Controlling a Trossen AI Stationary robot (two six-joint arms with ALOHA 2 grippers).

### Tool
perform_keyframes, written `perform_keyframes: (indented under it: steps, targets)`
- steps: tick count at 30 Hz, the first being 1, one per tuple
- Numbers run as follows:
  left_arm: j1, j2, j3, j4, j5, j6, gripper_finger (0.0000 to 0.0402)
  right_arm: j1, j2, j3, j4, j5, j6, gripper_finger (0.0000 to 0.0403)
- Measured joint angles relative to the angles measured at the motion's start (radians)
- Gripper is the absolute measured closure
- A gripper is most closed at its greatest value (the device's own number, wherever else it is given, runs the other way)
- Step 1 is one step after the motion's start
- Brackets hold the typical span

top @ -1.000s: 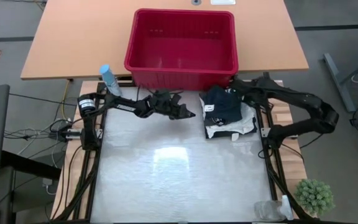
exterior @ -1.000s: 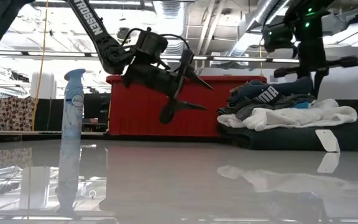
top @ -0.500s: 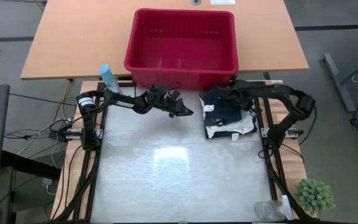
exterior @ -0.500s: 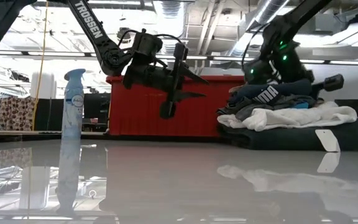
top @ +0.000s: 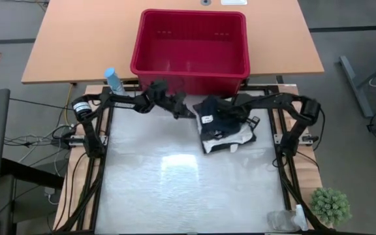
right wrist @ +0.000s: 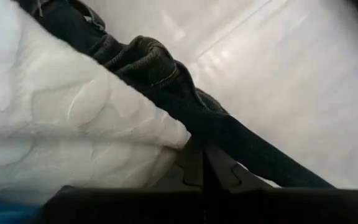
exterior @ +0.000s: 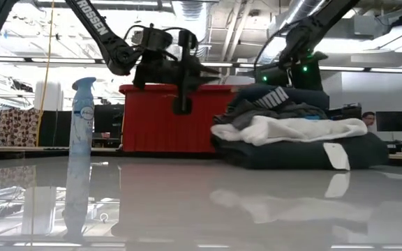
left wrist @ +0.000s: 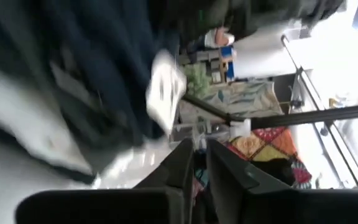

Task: Fold laundry
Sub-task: Stack the black shorts on the gray boxers, then put the stacked clothes into the red bin

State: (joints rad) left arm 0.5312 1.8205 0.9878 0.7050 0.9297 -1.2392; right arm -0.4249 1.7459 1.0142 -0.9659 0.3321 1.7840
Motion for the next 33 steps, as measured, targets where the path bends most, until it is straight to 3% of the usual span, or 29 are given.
perform_keyframes:
  steps: [10, 13, 17, 23, 26, 29, 33]
  targets:
    - [0.14, -0.186, 0.0, -0.149, 0.04, 0.11, 0.04, 0.2, 0.001, 0.086, 0.062, -0.082, 0.278, 0.0387]
    - [0.164, -0.249, 0.0, -0.199, 0.042, 0.156, 0.04, 0.25, 0.007, 0.141, 0.113, -0.022, 0.385, 0.0387]
    - [0.179, -0.324, 0.0, -0.231, 0.035, 0.205, 0.04, 0.289, 0.006, 0.213, 0.105, 0.053, 0.351, 0.0387]
    - [0.179, -0.451, 0.0, -0.23, 0.031, 0.252, 0.04, 0.269, 0.005, 0.323, -0.152, 0.153, 0.114, 0.0368]
    - [0.189, -0.533, 0.0, -0.26, 0.065, 0.247, 0.0399, 0.239, -0.016, 0.382, -0.216, 0.17, -0.285, 0.0351]
    - [0.193, -0.648, 0.0, -0.352, 0.068, 0.255, 0.0392, 0.198, -0.062, 0.427, -0.16, 0.05, -0.72, 0.0335]
    - [0.186, -0.792, 0.0, -0.608, -0.032, 0.327, 0.037, 0.122, -0.115, 0.432, -0.113, -0.249, -1.02, 0.0309]
